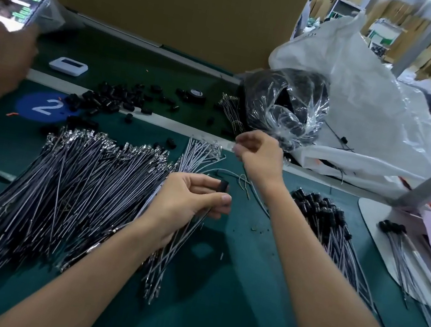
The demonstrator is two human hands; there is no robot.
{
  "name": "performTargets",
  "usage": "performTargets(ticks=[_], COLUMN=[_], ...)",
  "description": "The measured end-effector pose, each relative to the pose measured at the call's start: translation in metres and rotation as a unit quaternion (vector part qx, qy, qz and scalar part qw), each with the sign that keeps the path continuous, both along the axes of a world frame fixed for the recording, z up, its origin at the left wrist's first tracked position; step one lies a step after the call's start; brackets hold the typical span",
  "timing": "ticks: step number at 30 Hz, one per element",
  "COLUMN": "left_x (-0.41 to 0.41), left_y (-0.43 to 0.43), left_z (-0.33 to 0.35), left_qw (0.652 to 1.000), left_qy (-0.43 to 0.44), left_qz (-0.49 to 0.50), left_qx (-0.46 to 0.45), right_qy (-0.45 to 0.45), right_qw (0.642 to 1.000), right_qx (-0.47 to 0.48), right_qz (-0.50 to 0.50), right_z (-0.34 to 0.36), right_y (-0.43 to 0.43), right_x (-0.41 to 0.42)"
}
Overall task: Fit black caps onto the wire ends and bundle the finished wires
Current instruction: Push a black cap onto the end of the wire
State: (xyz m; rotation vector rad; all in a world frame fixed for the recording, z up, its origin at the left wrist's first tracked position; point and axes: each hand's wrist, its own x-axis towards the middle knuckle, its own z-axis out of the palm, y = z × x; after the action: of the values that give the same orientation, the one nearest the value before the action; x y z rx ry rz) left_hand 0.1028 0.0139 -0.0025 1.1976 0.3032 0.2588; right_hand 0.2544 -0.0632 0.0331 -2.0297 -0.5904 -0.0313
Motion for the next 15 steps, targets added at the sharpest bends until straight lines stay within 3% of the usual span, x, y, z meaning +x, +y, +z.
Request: performTargets(ticks=[3,9,15], left_x=[0.000,-0.003,-0.004], left_y=[-0.002,-0.006,-0.004], left_z=[-0.001,0.002,0.002], left_qw=[1.000,0.995,0.990], left_qy=[-0.014,-0.046,-0.046], left_qz=[0.001,-0.013,-0.010], left_qx=[0.009,0.083,0.129], right_qy=[0.027,0.020,-0.120], right_qw=[0.991,0.983,0.985], right_qx=[0.109,0.151,0.113], right_qz=[0.075,0.101,0.060], right_z=[-0.006,-0.021,-0.027], right_y=[-0.039,-0.062,-0.064], right_x=[-0.041,-0.073,-0.079])
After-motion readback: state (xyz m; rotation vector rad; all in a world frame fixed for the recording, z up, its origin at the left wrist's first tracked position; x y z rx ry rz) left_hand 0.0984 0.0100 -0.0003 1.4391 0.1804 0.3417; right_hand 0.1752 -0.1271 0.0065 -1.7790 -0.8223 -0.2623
